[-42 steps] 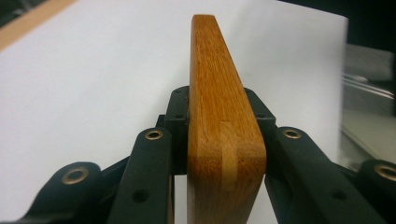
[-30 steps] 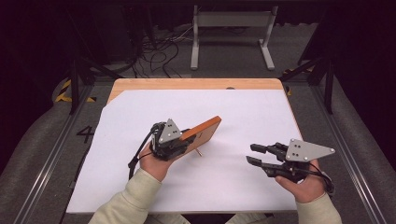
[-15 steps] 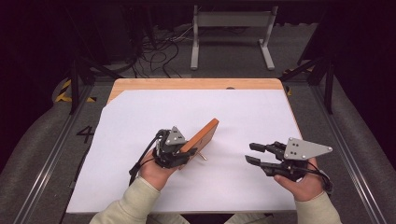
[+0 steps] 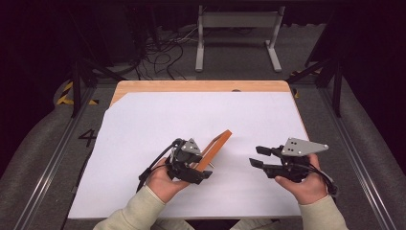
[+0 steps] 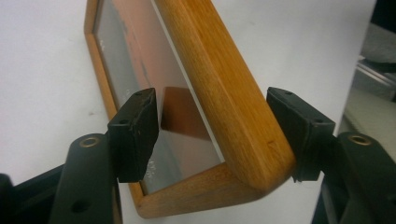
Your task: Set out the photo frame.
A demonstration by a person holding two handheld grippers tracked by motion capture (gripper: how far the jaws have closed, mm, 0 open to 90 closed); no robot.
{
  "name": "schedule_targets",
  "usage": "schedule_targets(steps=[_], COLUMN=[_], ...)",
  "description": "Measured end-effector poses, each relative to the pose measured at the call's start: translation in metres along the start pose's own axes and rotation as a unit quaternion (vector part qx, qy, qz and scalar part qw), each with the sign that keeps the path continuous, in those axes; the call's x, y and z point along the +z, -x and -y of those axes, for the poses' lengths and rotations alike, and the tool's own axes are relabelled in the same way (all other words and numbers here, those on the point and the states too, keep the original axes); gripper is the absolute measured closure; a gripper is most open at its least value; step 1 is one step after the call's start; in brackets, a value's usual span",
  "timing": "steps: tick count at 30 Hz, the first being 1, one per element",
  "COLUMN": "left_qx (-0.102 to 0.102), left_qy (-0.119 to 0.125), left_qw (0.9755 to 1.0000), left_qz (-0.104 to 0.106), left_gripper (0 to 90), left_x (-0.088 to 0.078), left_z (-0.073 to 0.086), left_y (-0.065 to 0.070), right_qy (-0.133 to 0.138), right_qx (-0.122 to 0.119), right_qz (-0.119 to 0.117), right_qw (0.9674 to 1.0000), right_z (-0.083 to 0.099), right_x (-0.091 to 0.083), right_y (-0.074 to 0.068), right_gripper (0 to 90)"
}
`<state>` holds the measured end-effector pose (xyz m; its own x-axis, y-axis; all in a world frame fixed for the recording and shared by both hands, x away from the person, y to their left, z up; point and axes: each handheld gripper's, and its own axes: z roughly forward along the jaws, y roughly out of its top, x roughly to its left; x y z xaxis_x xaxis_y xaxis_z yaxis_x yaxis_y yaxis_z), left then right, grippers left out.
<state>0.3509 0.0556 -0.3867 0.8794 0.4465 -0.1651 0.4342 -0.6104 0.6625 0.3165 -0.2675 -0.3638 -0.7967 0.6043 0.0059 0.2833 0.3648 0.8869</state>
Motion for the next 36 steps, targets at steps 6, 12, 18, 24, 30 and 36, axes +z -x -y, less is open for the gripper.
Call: schedule_targets(steps=[6,12,18,24,30,36], left_qx=[0.004,0.010,-0.002,-0.027,-0.037,-0.044], left_qy=[0.024,0.065,0.108,0.114,0.119,0.115], left_qw=[0.9994,0.9977,0.9941,0.9927,0.9910,0.9904], left_qz=[0.023,0.018,-0.002,-0.029,-0.050,-0.065], left_gripper=[27.8,25.5,25.5,25.5,25.8,25.8], left_x=[-0.018,-0.043,-0.070,-0.074,-0.075,-0.077], left_z=[0.001,0.005,0.021,0.043,0.050,0.058], left_y=[-0.001,-0.006,-0.028,-0.048,-0.057,-0.061], right_qy=[-0.009,-0.039,-0.064,-0.085,-0.095,-0.108], right_qx=[0.063,0.131,0.131,0.149,0.224,0.281], right_qz=[0.008,0.020,0.036,0.043,0.053,0.053], right_qw=[0.9979,0.9905,0.9886,0.9842,0.9685,0.9522], right_z=[-0.003,-0.016,-0.038,-0.048,-0.057,-0.065], right_x=[0.006,0.021,0.038,0.051,0.063,0.076], right_y=[-0.007,-0.016,-0.019,-0.021,-0.031,-0.036], right_gripper=[53.8,45.2,39.7,36.1,28.1,24.9])
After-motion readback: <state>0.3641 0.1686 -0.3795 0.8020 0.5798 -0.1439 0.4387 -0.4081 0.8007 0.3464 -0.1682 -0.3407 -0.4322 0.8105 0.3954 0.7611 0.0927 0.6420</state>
